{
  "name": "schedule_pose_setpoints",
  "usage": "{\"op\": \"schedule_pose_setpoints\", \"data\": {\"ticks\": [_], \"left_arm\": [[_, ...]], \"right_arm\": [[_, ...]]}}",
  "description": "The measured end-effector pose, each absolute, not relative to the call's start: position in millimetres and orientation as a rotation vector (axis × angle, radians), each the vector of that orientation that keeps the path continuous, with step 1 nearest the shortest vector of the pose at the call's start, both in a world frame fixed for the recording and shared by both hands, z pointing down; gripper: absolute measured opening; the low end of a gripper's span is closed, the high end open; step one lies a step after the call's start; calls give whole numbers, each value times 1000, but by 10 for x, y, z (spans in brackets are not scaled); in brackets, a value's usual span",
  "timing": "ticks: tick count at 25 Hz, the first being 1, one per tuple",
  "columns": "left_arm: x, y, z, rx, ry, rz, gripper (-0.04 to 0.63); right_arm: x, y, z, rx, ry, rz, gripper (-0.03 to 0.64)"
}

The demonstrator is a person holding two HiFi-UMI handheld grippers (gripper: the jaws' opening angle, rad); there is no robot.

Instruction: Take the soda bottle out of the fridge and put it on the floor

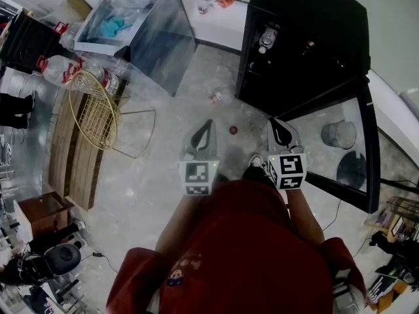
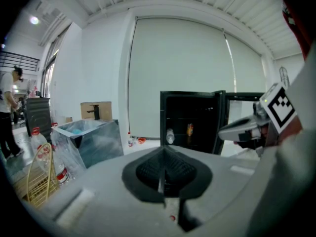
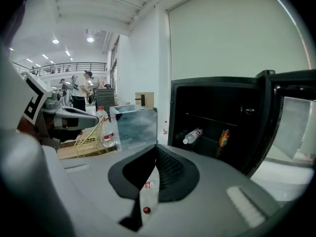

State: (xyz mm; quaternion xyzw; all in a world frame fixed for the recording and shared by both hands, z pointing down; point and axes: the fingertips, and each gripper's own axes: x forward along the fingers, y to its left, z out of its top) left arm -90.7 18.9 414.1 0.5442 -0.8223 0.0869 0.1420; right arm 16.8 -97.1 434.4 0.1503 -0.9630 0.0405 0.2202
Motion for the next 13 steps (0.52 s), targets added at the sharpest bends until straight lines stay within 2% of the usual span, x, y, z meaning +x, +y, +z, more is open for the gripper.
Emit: {"op": "schedule_pose_setpoints", "data": {"ticks": [13], "left_arm": [[-921, 145, 4143, 1573, -2374, 259, 0]], "right_arm": [[189, -1063, 4324, 453, -2674, 113, 2]]}}
